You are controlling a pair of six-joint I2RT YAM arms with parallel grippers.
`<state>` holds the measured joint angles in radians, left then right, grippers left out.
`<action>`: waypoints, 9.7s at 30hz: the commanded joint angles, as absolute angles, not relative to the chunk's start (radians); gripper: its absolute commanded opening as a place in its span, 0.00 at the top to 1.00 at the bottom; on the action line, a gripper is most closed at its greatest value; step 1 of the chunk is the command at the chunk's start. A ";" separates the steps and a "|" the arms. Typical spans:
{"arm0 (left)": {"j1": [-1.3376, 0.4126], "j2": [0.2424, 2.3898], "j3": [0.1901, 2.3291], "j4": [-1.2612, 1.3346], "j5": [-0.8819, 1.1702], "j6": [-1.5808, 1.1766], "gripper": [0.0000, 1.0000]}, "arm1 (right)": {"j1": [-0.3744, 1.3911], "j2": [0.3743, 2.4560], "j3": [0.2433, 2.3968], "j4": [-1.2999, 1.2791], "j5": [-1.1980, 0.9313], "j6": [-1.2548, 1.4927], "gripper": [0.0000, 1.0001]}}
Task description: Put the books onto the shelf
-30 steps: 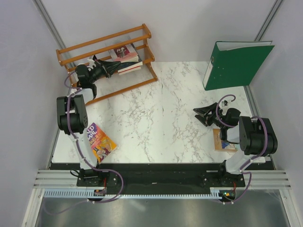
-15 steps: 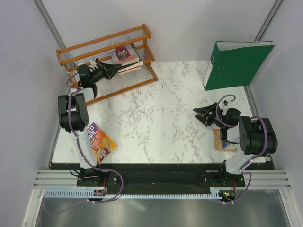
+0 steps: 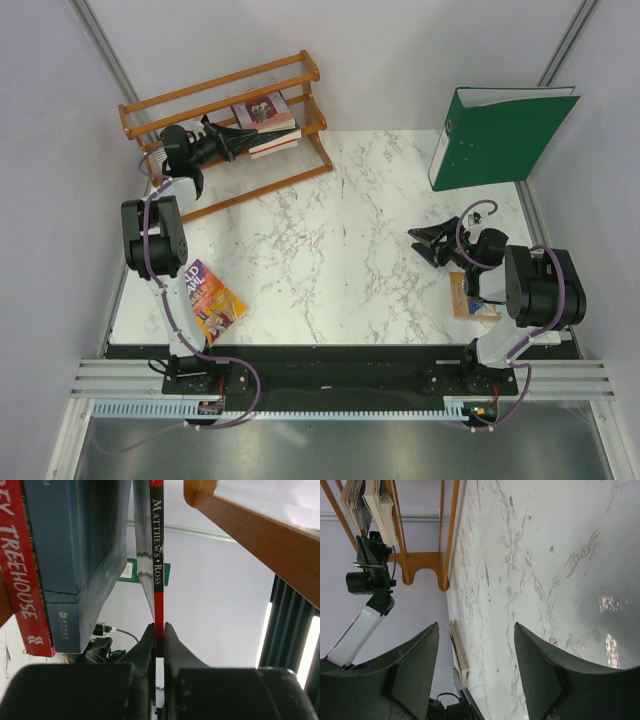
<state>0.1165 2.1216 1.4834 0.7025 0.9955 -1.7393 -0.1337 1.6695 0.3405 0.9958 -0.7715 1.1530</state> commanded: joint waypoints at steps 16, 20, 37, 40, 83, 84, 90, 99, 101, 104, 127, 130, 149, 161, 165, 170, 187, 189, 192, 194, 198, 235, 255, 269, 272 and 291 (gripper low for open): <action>0.118 2.155 1.559 0.676 1.014 -1.698 0.55 | -0.130 1.681 0.334 1.066 -0.795 1.155 0.31; 0.117 2.132 1.551 0.676 1.025 -1.690 0.37 | -0.130 1.684 0.331 1.080 -0.795 1.163 0.31; 0.109 2.143 1.404 1.181 0.953 -2.298 0.33 | -0.130 1.675 0.327 1.097 -0.795 1.180 0.31; 0.109 2.128 1.373 1.155 0.971 -2.277 0.36 | -0.130 1.674 0.328 1.098 -0.795 1.181 0.31; 0.077 2.200 1.595 0.643 1.091 -1.870 0.73 | -0.130 1.686 0.325 1.112 -0.801 1.187 0.30; 0.077 2.200 1.597 0.641 1.091 -1.871 0.68 | -0.132 1.687 0.325 1.112 -0.801 1.187 0.30; 0.068 2.180 1.562 0.759 1.086 -2.033 0.51 | -0.130 1.686 0.324 1.114 -0.801 1.190 0.30; 0.054 2.143 1.436 1.021 1.006 -2.318 0.49 | -0.130 1.684 0.319 1.132 -0.801 1.204 0.30; 0.051 2.143 1.410 1.058 0.985 -2.364 0.50 | -0.130 1.681 0.319 1.132 -0.801 1.204 0.30; 0.049 2.138 1.391 1.080 0.980 -2.381 0.49 | -0.130 1.680 0.319 1.132 -0.801 1.204 0.30; 0.051 2.042 1.198 1.125 0.922 -2.412 0.49 | -0.130 1.695 0.319 1.149 -0.802 1.213 0.30; 0.052 2.029 1.167 1.100 0.927 -2.395 0.48 | -0.130 1.701 0.318 1.157 -0.804 1.218 0.30; 0.051 1.915 1.213 0.575 1.074 -1.808 0.58 | -0.130 1.713 0.313 1.193 -0.808 1.238 0.29; 0.044 1.829 1.161 -0.089 0.916 -1.059 0.98 | -0.132 1.750 0.311 1.238 -0.816 1.252 0.29; 0.041 1.801 1.192 -0.221 0.783 -0.887 0.98 | -0.130 1.764 0.310 1.252 -0.818 1.255 0.29; 0.017 1.763 1.242 -0.377 0.603 -0.735 0.98 | -0.130 1.782 0.308 1.276 -0.819 1.264 0.29; -0.155 1.598 1.310 -0.517 -0.038 -0.451 0.98 | -0.130 1.730 0.308 1.215 -0.793 1.220 0.27; -0.182 1.609 1.362 -0.532 -0.095 -0.427 0.98 | -0.130 1.665 0.322 1.077 -0.773 1.139 0.27; -0.221 1.637 1.451 -0.574 -0.153 -0.394 0.98 | -0.130 1.528 0.360 0.791 -0.701 0.979 0.27; -0.248 1.667 1.518 -0.603 -0.187 -0.376 0.98 | -0.129 1.416 0.399 0.587 -0.629 0.869 0.26; -0.287 1.716 1.614 -0.640 -0.219 -0.357 0.98 | -0.129 1.293 0.431 0.433 -0.565 0.793 0.25; -0.216 1.990 2.056 -0.827 -0.230 -0.368 0.98 | -0.129 1.284 0.430 0.428 -0.565 0.787 0.15; -0.202 1.950 2.050 -0.827 -0.209 -0.359 0.98 | -0.129 1.284 0.431 0.423 -0.563 0.787 0.12; -0.196 1.947 1.977 -0.824 -0.268 -0.384 0.98 | -0.130 1.267 0.423 0.411 -0.551 0.788 0.05; -0.195 1.962 2.003 -0.824 -0.267 -0.385 0.98 | -0.129 1.264 0.420 0.410 -0.549 0.787 0.03; -0.195 2.062 2.128 -0.824 -0.207 -0.408 0.98 | -0.130 1.261 0.430 0.390 -0.546 0.762 0.02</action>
<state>-0.2020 2.0361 2.0796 -0.8337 -0.2260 -0.3916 -0.1318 1.2751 0.4099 0.3779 -0.5594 0.7872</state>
